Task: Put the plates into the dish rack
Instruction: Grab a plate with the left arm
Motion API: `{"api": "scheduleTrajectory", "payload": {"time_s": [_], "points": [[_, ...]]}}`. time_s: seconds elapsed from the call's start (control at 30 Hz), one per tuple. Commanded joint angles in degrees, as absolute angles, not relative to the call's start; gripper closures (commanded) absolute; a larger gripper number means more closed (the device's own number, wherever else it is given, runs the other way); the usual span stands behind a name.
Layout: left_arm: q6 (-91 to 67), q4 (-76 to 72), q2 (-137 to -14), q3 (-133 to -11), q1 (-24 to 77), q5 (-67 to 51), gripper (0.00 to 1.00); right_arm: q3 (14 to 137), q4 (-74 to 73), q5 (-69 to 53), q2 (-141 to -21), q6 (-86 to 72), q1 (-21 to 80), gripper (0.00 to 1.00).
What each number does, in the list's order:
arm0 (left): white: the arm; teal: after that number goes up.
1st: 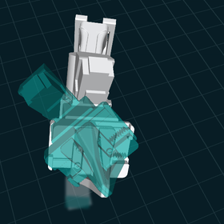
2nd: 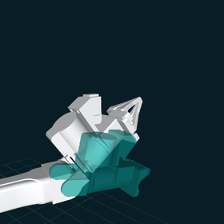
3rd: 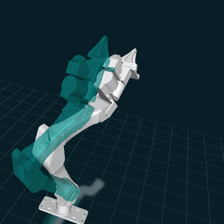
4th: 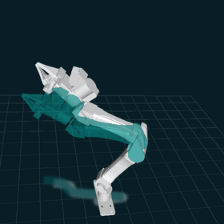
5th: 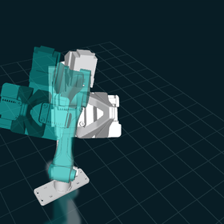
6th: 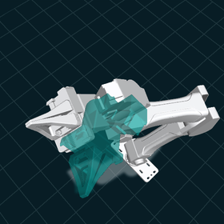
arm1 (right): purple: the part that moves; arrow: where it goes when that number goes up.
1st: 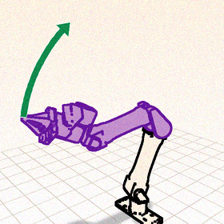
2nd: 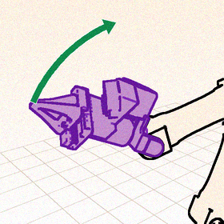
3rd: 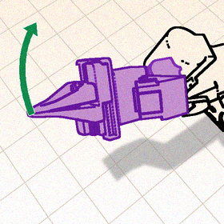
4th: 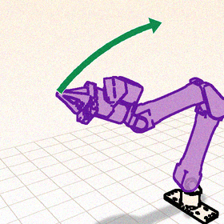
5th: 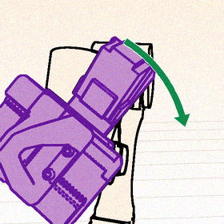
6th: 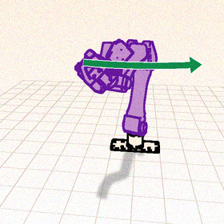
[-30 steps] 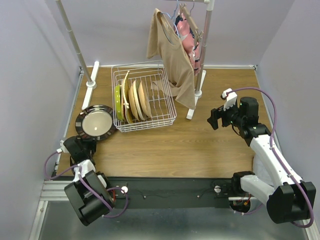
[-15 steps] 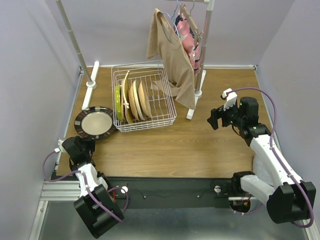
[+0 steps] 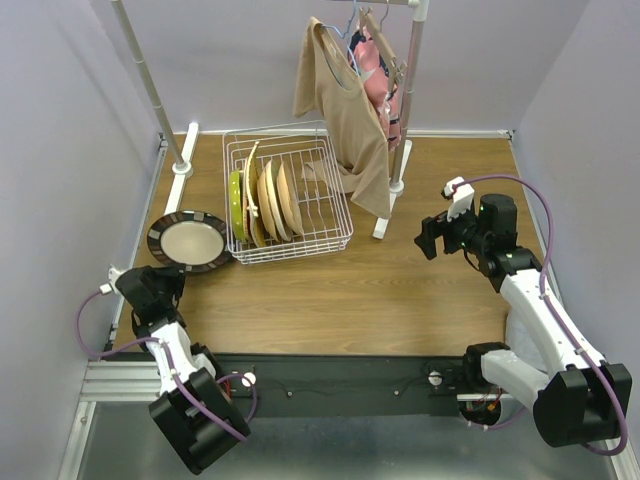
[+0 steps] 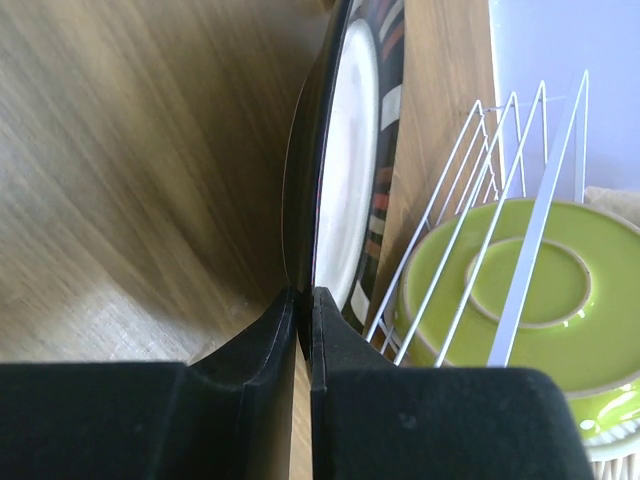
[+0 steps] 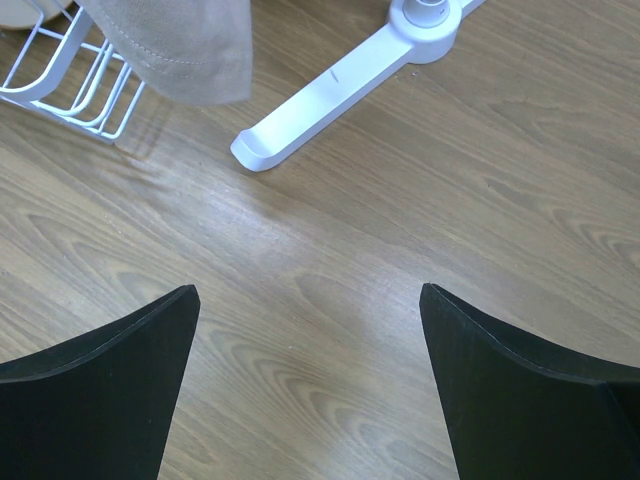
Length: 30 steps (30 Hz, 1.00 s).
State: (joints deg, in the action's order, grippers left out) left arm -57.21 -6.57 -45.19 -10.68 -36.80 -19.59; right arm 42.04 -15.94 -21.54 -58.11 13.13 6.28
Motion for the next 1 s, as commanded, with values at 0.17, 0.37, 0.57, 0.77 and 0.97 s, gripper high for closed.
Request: {"api": "scheduleTrajectory", "payload": {"time_s": [0.17,0.37,0.57,0.77,0.97], "points": [[-54.58,-9.93,-46.49,-15.64,-39.28,-24.34,1.0,41.31,-15.56,-23.11,-57.75,13.54,6.06,0.0],[-54.58,-10.37,-47.72,-16.26,-40.6,-26.1,1.0,41.31,-15.56,-24.08,-57.66,13.62,6.06,0.0],[-54.76,-11.07,-49.57,-16.79,-42.89,-30.14,1.0,41.31,-16.0,-25.48,-57.74,13.88,6.07,0.0],[-52.04,-9.5,-52.12,-18.28,-46.14,-33.66,1.0,41.4,-17.05,-28.38,-57.83,14.68,6.15,0.0],[-51.51,-8.27,-55.63,-21.35,-46.32,-36.73,1.0,41.66,-18.19,-30.67,-58.1,15.38,6.15,0.0]]}}
